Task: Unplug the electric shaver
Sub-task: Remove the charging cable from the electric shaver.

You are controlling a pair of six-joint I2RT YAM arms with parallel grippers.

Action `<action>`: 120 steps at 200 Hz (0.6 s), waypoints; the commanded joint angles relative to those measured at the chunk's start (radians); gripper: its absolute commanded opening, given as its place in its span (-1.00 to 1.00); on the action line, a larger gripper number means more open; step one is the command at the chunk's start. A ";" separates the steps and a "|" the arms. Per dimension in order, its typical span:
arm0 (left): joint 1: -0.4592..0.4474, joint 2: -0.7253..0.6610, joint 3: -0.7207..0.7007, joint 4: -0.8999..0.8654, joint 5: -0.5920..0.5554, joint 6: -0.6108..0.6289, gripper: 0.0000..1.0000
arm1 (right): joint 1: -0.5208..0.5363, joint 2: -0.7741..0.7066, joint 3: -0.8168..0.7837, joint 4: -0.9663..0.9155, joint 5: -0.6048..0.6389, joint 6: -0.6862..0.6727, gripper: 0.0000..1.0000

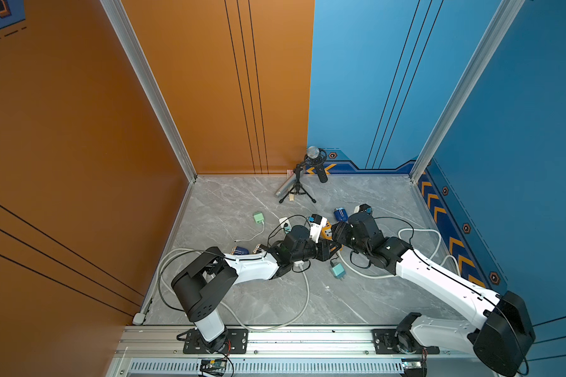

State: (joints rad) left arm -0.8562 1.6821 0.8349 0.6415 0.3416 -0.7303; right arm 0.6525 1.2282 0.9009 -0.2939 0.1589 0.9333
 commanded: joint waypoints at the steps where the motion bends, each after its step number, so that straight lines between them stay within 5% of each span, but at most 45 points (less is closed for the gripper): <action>1: -0.005 0.023 0.026 0.014 0.013 -0.002 -0.43 | 0.003 -0.028 -0.007 0.035 0.011 0.029 0.02; 120: -0.016 0.026 -0.003 0.013 0.046 -0.001 -0.83 | -0.096 -0.010 0.017 0.024 0.053 0.007 0.01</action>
State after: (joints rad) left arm -0.8608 1.6897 0.8413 0.6712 0.3588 -0.7349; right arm 0.6231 1.2282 0.9009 -0.2840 0.1516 0.9512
